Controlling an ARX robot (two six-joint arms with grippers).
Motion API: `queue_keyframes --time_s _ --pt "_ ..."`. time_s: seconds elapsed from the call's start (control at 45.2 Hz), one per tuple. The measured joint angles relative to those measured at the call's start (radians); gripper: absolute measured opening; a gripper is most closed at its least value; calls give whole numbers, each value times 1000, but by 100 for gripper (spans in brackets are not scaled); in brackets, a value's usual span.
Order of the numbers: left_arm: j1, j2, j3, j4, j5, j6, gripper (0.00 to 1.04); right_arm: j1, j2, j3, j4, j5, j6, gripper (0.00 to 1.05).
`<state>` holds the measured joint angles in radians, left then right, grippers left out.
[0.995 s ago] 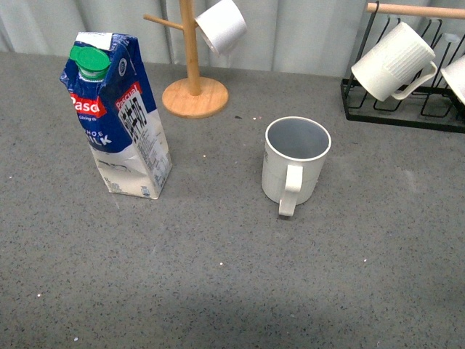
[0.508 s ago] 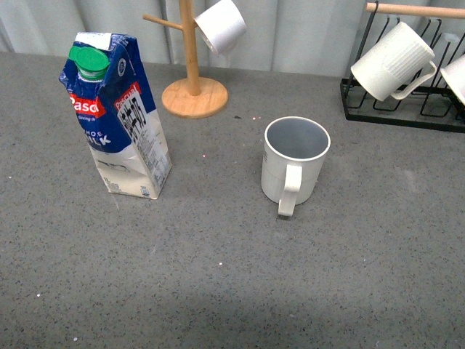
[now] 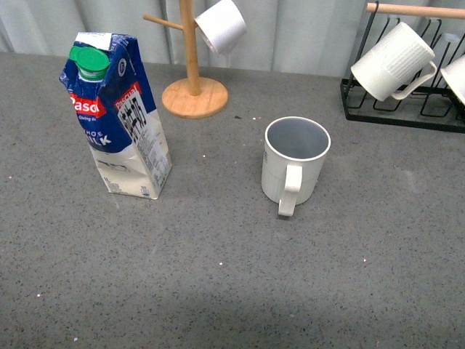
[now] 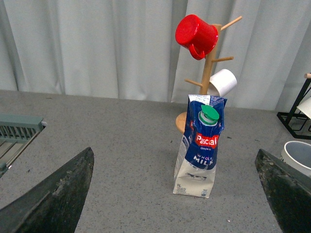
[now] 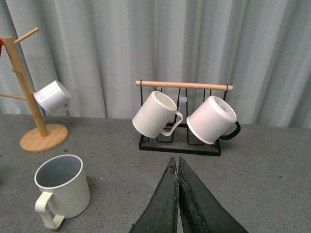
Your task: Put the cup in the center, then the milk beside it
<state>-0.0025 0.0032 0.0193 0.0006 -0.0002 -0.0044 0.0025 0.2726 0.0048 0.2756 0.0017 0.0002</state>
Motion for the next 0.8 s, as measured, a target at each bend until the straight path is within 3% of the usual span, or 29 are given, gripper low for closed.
queue_keyframes --time_s 0.398,0.486,0.707,0.796 --pt "0 0 0 0 0 0 98 0 -97 0 -97 0 0 1" --pt "0 0 0 0 0 0 98 0 -225 1 -259 -3 0 1" --pt "0 0 0 0 0 0 98 0 -267 1 -274 -3 0 1" --pt "0 0 0 0 0 0 98 0 -268 1 -274 -3 -1 15"
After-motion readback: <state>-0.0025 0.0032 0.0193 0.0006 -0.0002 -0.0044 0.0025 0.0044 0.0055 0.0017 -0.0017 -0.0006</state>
